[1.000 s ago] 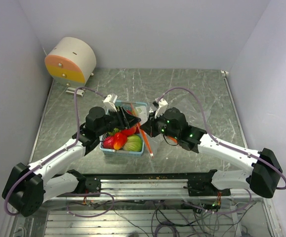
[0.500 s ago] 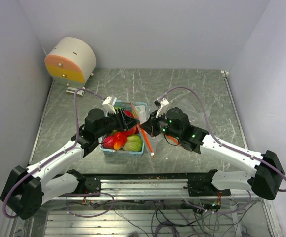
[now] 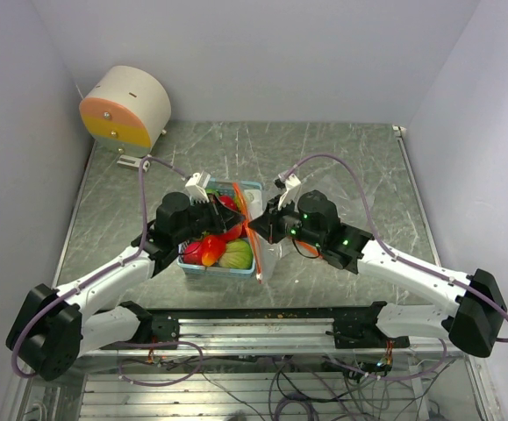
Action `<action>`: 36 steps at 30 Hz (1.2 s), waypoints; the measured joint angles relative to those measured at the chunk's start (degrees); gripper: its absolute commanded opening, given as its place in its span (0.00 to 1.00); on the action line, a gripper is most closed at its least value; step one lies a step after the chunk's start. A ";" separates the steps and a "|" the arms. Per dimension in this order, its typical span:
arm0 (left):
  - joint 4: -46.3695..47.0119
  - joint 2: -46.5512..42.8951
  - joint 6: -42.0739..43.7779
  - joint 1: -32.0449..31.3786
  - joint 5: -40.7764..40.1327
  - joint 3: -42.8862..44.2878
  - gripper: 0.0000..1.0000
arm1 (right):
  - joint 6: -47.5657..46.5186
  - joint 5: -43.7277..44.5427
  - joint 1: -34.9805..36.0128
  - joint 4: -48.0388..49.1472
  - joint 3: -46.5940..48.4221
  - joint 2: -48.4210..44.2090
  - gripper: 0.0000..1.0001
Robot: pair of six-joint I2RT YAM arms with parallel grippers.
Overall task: Place the food in the zip-top bag and seal the zipper
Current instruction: Open the zipper of the food storage bag at the center of the board.
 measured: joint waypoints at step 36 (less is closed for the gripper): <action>4.42 5.44 -2.69 0.00 -1.46 1.90 0.26 | -1.33 -0.28 0.04 -2.01 0.00 -1.51 0.00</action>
